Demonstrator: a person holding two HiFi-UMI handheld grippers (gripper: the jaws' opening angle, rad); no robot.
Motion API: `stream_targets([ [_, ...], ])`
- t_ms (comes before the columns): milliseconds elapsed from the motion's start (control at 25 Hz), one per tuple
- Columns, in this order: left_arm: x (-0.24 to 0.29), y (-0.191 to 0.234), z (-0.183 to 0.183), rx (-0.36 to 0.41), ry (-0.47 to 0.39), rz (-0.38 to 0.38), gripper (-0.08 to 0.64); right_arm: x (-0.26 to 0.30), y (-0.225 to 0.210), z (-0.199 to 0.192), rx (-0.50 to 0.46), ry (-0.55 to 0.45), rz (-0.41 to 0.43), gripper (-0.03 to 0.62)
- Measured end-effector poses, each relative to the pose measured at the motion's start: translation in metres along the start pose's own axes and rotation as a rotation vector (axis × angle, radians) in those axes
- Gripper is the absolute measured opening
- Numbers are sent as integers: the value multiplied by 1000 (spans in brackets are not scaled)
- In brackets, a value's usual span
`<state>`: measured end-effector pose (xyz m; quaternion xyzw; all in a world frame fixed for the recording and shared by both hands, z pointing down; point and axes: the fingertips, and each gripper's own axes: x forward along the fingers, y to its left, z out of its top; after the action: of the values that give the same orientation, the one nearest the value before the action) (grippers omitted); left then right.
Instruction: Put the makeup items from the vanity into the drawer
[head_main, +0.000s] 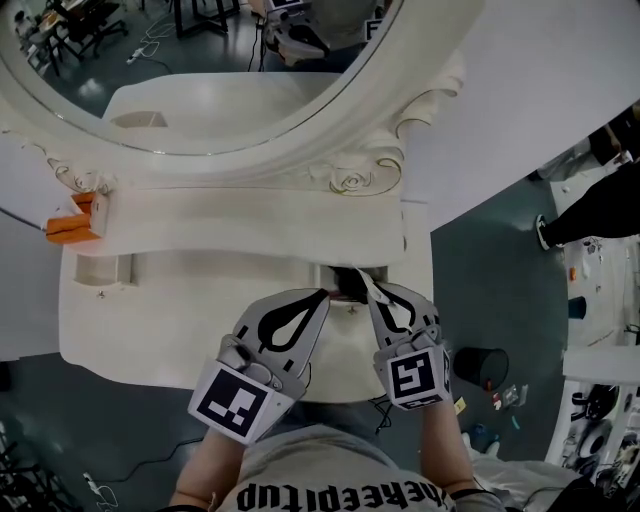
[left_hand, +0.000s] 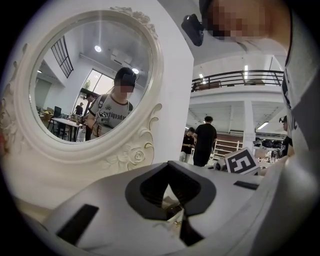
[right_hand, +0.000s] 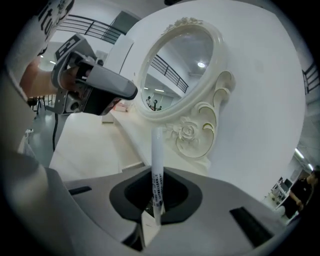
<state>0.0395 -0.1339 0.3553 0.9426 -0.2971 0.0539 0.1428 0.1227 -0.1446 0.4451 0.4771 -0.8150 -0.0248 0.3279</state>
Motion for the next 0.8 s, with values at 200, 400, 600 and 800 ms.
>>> stream_targets([
  [200,2,2,-2,-11,3,-3,21,10,6,-15,-99,58,10,32],
  [400,3,6,-4,-14,5,-2,21,19,10,-25,-187,109,29,32],
  [600,2,10,-6,-19,10,3,21,27,11,-33,-223,150,49,34],
  [800,2,14,-8,-29,13,9,21,32,10,-38,-241,176,58,34],
])
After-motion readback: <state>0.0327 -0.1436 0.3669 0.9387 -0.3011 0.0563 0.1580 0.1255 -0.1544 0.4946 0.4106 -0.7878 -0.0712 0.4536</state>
